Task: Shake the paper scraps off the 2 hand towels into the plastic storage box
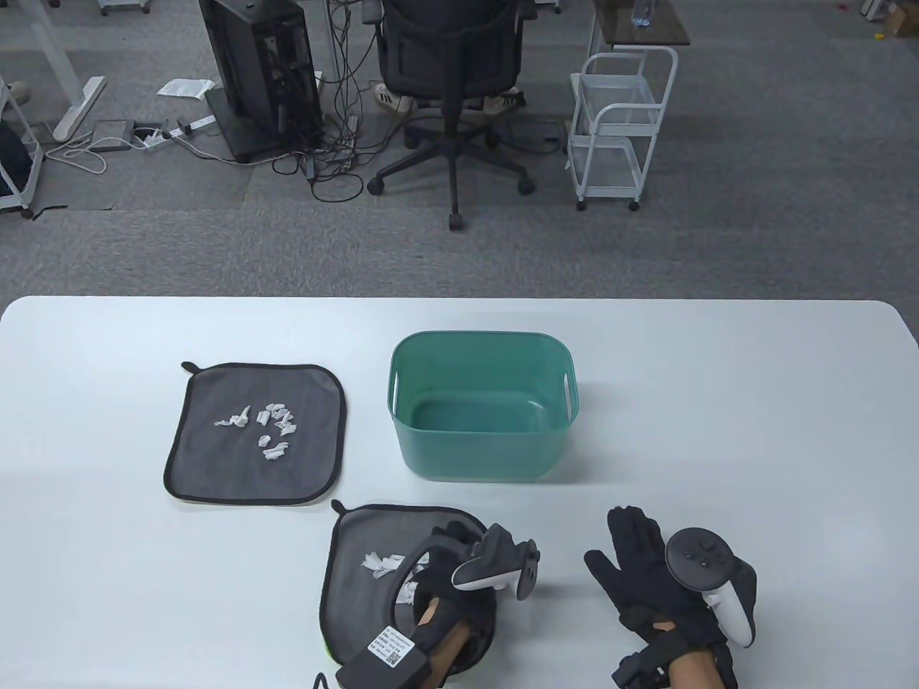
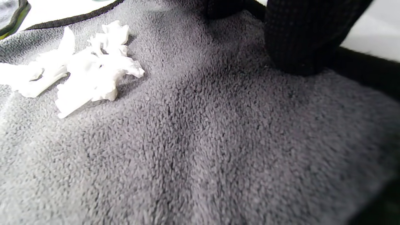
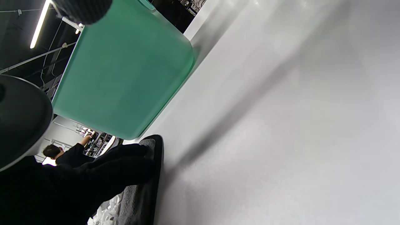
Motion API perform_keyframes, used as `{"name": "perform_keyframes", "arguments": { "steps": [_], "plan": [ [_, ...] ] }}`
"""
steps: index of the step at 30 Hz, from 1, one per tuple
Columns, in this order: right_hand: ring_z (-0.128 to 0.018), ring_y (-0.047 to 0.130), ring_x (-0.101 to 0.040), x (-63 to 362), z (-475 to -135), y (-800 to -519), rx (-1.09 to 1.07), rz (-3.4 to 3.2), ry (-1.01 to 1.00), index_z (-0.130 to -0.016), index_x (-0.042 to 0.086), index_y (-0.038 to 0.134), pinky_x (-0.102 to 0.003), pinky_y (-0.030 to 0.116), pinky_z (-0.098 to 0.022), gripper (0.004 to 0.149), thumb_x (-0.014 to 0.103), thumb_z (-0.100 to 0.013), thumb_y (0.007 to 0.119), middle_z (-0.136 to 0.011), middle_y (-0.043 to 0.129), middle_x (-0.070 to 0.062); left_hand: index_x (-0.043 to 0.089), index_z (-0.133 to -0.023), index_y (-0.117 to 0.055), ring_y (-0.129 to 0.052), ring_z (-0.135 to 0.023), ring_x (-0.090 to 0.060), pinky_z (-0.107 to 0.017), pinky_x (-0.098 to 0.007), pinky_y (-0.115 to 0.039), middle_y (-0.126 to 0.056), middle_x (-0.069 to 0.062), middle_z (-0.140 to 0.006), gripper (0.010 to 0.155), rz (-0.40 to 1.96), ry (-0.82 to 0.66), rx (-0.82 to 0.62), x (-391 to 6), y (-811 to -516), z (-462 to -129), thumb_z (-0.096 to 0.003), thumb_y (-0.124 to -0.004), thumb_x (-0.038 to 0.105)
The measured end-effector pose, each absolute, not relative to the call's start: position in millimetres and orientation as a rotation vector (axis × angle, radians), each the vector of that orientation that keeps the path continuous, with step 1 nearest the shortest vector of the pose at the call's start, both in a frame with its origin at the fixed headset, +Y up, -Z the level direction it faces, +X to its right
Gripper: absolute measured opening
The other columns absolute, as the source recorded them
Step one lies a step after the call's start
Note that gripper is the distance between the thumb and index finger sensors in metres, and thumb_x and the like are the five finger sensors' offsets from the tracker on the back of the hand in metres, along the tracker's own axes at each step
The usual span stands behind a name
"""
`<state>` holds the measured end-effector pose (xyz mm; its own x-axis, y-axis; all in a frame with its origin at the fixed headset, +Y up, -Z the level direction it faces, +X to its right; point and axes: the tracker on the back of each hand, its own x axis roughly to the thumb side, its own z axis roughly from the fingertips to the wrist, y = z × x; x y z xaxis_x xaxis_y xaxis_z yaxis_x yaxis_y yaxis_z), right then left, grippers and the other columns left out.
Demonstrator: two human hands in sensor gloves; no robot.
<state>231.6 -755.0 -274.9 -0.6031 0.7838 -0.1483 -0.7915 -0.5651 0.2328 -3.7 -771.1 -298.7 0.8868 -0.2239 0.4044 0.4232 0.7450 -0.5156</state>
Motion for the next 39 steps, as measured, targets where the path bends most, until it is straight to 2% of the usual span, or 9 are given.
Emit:
{"name": "perform_keyframes", "arguments": {
  "steps": [24,39],
  "plan": [
    [-0.111,0.005,-0.035,260.4,-275.3,-759.6,-0.195,2.080,0.281,-0.108,0.019,0.025,-0.063,0.007,-0.071,0.080,0.057,-0.052,0.068,-0.121,0.012,-0.006,0.018,-0.105,-0.040,-0.019,-0.109,-0.040,-0.083,-0.053,-0.028,-0.024,-0.008,-0.112,0.083,-0.371,-0.372,-0.628,46.5,-772.6,-293.8,-0.0412,-0.077,0.057],
    [-0.111,0.005,-0.035,265.0,-276.1,-756.5,-0.202,2.065,0.257,-0.108,0.019,0.025,-0.063,0.007,-0.071,0.080,0.057,-0.053,0.068,-0.121,0.012,-0.007,0.019,-0.106,-0.038,-0.019,-0.109,-0.040,-0.084,-0.053,-0.028,-0.023,-0.008,-0.112,0.083,-0.327,-0.414,-0.591,67.4,-774.7,-290.4,-0.0418,-0.072,0.061]
  ]
}}
